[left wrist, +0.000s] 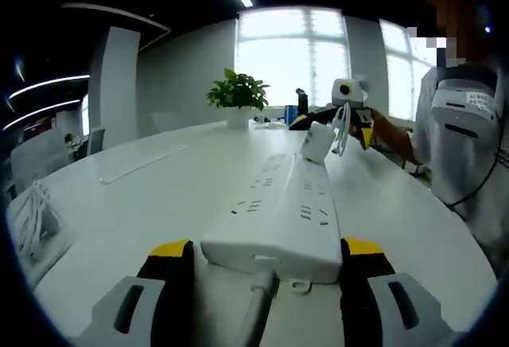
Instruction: Straighten the power strip on the desk, plug the charger into it
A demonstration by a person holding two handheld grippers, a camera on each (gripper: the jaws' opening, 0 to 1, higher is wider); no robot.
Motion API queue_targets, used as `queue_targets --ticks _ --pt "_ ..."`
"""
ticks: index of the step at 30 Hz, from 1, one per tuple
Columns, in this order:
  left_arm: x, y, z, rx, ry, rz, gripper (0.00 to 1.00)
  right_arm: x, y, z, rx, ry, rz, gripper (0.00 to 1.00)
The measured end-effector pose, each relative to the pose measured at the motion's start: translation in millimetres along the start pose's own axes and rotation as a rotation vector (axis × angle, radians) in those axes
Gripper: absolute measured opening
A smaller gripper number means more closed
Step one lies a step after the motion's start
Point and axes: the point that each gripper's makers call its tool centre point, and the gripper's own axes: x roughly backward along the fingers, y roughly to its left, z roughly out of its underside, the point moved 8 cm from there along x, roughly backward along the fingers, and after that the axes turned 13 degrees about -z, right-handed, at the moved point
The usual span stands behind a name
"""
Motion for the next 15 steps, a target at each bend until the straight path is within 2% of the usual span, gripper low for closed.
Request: queue_targets --ticks 5,15 --pt "4 1.3 -5.2 0.027 -0.046 -0.016 0.83 -3 0 2.0 -0.016 -0.019 -0.007 0.97" --pt "6 -3.7 -10.4 0.039 -0.074 -0.013 0.96 -4 3 7.0 -0.030 -0.026 -0.005 0.97"
